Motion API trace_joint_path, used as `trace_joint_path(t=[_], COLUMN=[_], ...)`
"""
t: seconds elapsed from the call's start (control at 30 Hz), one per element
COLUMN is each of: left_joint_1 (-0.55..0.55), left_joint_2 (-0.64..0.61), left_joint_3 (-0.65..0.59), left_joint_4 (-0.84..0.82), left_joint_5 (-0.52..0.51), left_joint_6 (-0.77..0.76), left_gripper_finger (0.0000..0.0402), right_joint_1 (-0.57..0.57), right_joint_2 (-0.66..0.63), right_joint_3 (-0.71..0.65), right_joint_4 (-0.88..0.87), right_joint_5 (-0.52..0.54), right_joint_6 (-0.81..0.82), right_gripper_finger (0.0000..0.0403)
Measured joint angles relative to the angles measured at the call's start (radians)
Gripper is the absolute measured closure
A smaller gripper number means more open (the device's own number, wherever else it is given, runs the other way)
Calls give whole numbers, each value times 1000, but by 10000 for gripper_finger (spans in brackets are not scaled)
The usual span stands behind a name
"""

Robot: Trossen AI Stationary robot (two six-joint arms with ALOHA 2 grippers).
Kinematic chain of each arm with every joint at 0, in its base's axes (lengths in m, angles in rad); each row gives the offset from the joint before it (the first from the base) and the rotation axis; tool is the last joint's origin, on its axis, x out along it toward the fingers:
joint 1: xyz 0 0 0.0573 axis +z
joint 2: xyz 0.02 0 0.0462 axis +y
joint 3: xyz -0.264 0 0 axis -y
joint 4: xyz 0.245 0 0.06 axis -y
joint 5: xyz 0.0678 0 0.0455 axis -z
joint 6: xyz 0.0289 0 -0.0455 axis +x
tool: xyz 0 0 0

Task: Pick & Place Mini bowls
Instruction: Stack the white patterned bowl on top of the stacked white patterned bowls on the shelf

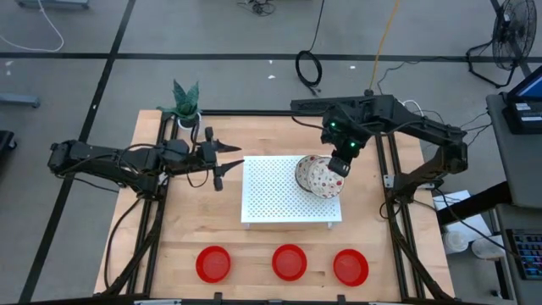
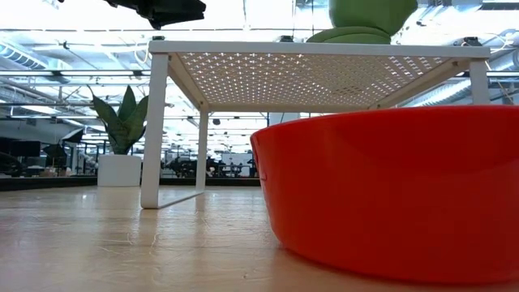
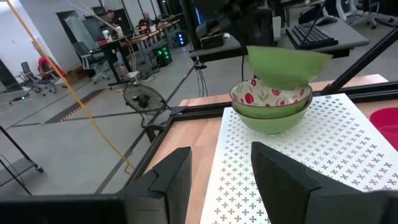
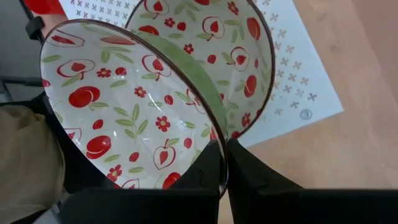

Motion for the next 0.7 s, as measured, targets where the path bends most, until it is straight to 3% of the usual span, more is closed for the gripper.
trace_joint_path(t=[0.5,0.7], left_joint_1=[0,0], left_joint_2=[0,0], left_joint_3=[0,0], left_joint_4=[6,7], left_joint_5=[0,-1], left_joint_6=[25,25], left_gripper_finger=[231,231], right_joint_1=[-42,-48], right_joint_2=[28,42], right_joint_3=[-13,-13], right_joint_4=[45,89], right_joint_5=[11,6], right_joint_6=[8,6], right_gripper_finger=[403,385])
